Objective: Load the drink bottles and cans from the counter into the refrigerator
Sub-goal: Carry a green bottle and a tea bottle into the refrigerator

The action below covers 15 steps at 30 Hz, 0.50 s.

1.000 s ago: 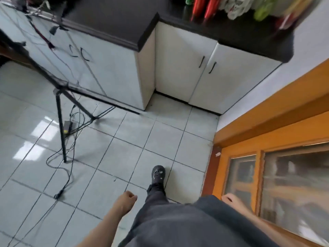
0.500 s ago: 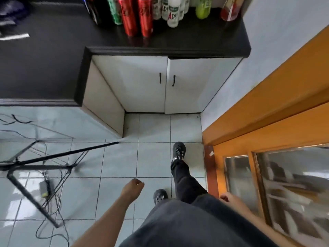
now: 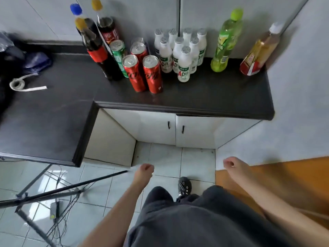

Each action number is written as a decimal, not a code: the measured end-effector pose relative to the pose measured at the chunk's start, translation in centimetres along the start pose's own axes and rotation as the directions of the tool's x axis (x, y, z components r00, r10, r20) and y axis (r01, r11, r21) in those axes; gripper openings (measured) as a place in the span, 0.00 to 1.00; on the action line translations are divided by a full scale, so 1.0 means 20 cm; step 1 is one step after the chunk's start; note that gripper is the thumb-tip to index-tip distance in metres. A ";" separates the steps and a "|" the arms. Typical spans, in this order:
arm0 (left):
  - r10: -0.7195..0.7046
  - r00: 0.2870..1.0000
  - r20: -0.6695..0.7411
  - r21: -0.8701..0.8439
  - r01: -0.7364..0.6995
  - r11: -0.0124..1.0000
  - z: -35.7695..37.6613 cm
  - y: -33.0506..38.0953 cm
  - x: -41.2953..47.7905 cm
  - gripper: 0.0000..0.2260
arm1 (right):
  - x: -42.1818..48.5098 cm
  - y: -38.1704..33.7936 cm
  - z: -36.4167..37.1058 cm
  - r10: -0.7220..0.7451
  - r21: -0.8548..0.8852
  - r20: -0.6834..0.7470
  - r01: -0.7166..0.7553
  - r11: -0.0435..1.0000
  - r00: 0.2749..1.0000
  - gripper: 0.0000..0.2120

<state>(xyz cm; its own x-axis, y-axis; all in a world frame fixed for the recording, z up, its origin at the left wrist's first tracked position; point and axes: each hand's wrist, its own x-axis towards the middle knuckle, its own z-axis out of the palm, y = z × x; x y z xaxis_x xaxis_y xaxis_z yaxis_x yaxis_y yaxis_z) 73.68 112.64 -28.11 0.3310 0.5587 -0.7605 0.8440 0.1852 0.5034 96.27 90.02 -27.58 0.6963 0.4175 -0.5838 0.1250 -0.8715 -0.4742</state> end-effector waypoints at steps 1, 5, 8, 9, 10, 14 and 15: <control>0.031 0.999 -0.025 -0.057 -0.033 0.998 0.00 0.11 0.02 0.07 | 0.05 -0.05 -0.05 -0.018 0.038 -0.033 0.019 0.999 0.999 0.09; 0.156 0.986 -0.052 -0.144 -0.162 0.976 0.02 0.49 0.10 0.05 | 0.17 -0.22 -0.16 -0.029 0.201 -0.120 0.052 0.978 0.992 0.09; 0.275 0.961 -0.028 -0.152 -0.276 0.949 0.06 0.75 0.17 0.07 | 0.23 -0.27 -0.21 -0.040 0.279 -0.203 0.097 0.955 0.978 0.06; 0.313 0.950 -0.018 -0.168 -0.311 0.935 0.07 0.83 0.19 0.07 | 0.26 -0.29 -0.24 -0.034 0.303 -0.236 0.107 0.947 0.971 0.06; 0.351 0.936 -0.009 -0.182 -0.346 0.920 0.09 0.91 0.21 0.07 | 0.28 -0.31 -0.28 -0.021 0.329 -0.269 0.113 0.938 0.963 0.06; 0.509 0.861 0.020 -0.200 -0.495 0.846 0.11 1.27 0.31 0.07 | 0.38 -0.42 -0.51 0.040 0.392 -0.414 0.139 0.910 0.909 0.09; 0.538 0.843 0.015 -0.208 -0.524 0.826 0.12 1.36 0.34 0.07 | 0.41 -0.45 -0.57 0.041 0.391 -0.452 0.157 0.907 0.891 0.09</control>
<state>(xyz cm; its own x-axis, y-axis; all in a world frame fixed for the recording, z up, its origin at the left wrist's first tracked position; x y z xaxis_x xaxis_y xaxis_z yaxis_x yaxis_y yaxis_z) 99.84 119.55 -20.48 0.7397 0.5582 -0.3758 0.4359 0.0280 0.8995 108.93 98.30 -20.55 0.9452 0.2199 -0.2413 -0.0537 -0.6245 -0.7792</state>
